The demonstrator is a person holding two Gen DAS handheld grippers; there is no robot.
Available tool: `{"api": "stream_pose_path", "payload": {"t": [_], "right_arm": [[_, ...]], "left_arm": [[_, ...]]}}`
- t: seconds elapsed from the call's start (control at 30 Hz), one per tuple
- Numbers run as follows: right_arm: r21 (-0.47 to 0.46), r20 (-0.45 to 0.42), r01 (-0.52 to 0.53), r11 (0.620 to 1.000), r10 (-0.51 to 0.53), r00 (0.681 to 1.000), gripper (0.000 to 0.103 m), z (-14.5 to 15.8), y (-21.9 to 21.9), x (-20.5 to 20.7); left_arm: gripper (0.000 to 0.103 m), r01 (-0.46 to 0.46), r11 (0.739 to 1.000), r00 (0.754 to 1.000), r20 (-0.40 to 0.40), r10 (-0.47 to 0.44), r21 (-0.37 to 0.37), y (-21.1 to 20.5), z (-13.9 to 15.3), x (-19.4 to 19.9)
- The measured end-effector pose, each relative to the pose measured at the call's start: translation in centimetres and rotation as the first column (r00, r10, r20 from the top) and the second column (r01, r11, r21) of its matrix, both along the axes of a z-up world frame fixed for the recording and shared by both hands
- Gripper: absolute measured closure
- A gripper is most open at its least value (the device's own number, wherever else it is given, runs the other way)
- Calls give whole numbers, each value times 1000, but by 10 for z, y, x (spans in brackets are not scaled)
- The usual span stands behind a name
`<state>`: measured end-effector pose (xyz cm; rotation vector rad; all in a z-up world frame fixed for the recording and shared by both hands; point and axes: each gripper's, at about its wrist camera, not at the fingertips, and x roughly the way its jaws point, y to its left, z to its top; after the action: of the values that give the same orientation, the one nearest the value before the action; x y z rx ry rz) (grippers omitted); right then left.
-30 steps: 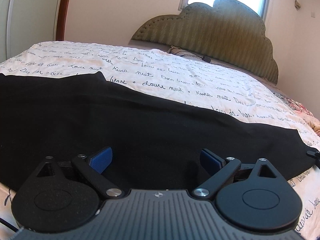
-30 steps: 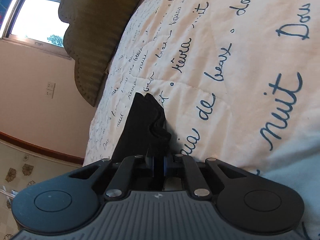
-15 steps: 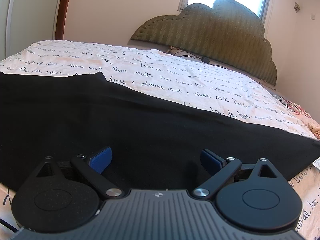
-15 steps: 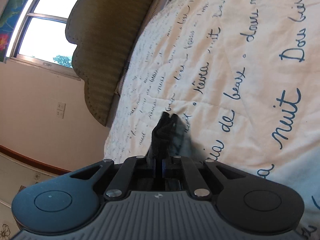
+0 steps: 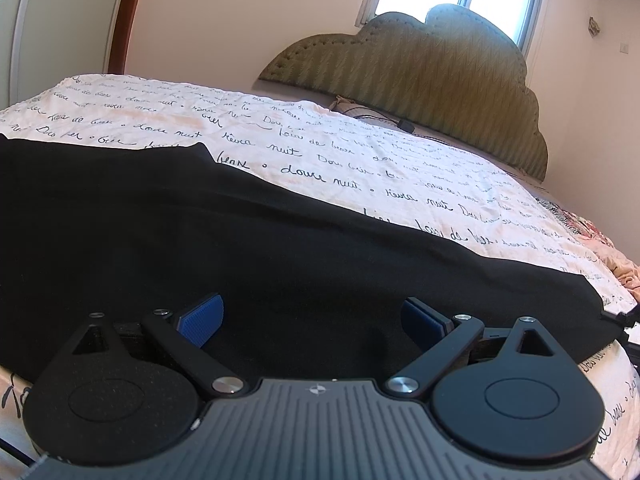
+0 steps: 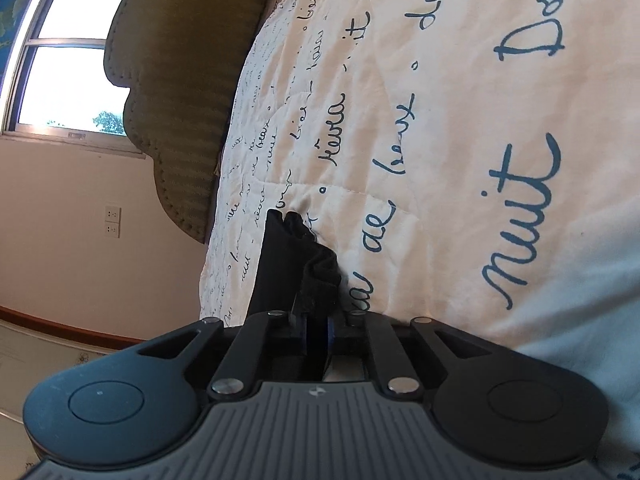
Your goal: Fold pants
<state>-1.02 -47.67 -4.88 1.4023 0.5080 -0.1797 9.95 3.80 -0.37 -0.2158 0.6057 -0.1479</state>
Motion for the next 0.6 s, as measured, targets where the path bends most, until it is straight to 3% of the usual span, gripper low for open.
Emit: {"api": "stream_pose_path", "payload": {"t": [0.07,0.13,0.17,0.27,0.37,0.4,0.47,0.5,0.6], "right_arm": [[-38,-7,14,999,-14,1000,90,7,6,5],[-256,-53,-32,966,19,998,92,33,27,18],[-389,-74,-69,919,43,996,92,48,43,24],[-709,-148,-200,676,135,980,93,76,110,44],[-864,-245,-314,393,216,945,93,69,176,57],[-885,-278,-341,318,225,934,93,61,194,58],[-902,-317,-366,230,221,922,93,52,213,59],[-910,-308,-355,216,221,925,92,53,214,56],[-893,-297,-361,269,252,921,91,53,204,56]], "left_arm": [[5,-1,1000,1000,-1,1,2,-1,0,0],[5,-1,1000,1000,-1,1,2,0,0,0],[5,-1,1000,1000,-1,1,1,0,0,0],[5,-2,1000,1000,-1,2,-5,0,0,0],[5,-11,1000,1000,3,11,-17,3,2,-1],[6,-19,1000,1000,3,19,-23,3,4,-1],[6,-22,997,1000,-17,20,-72,4,11,-1],[6,-3,992,1000,-26,0,-125,3,16,1],[6,71,963,994,-57,-88,-260,-13,30,15]]}}
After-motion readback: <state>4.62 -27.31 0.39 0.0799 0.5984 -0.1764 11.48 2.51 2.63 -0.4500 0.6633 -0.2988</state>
